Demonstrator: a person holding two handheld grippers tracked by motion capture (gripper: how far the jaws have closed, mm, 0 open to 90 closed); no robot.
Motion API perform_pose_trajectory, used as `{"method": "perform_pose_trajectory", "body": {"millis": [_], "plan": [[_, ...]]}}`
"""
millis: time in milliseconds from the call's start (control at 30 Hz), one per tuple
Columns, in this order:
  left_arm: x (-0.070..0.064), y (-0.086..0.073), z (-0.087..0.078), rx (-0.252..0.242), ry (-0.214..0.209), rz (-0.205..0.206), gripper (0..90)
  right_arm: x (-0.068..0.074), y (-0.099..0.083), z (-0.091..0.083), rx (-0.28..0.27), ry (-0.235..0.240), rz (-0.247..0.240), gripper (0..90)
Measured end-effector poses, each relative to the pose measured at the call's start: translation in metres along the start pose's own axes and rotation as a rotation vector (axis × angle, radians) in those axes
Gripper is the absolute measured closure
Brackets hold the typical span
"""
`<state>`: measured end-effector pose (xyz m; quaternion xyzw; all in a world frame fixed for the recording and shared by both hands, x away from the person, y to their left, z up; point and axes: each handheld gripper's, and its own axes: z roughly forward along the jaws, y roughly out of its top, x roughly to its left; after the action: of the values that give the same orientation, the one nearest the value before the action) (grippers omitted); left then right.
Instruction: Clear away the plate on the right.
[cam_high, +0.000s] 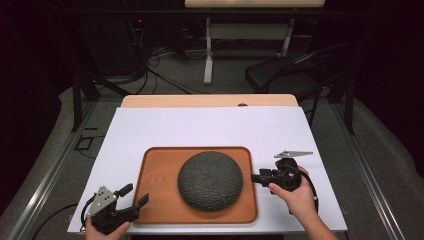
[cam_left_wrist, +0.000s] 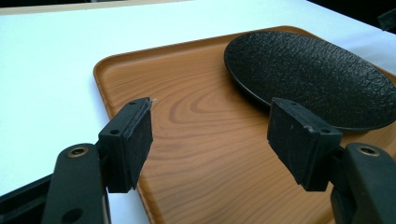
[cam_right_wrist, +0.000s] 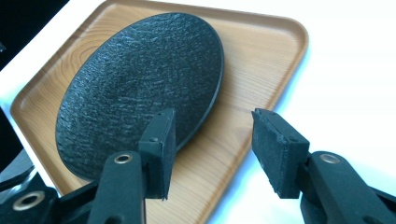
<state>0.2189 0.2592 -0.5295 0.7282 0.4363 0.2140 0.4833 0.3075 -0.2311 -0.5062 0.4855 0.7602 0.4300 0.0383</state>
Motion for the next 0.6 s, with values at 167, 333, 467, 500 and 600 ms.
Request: {"method": "perform_pose_trajectory", "body": {"millis": [167,333,467,500,600], "plan": [[0.0,0.0,0.0,0.001,0.002,-0.001,31.1,0.0,-0.02,-0.014,-0.064,-0.02,-0.021,48.6],[0.0,0.0,0.0,0.002,0.003,0.0,31.1,-0.001,-0.036,-0.02,-0.104,-0.032,-0.03,47.8],[0.0,0.0,0.001,0.003,0.003,-0.003,31.1,-0.002,-0.049,-0.02,-0.117,-0.045,-0.065,45.8],[0.0,0.0,0.001,0.003,0.003,-0.003,31.1,-0.002,-0.049,-0.02,-0.117,-0.045,-0.065,45.8],[0.0,0.0,0.001,0.002,0.006,-0.002,31.1,-0.003,-0.052,-0.019,-0.128,-0.047,-0.066,45.7]]}}
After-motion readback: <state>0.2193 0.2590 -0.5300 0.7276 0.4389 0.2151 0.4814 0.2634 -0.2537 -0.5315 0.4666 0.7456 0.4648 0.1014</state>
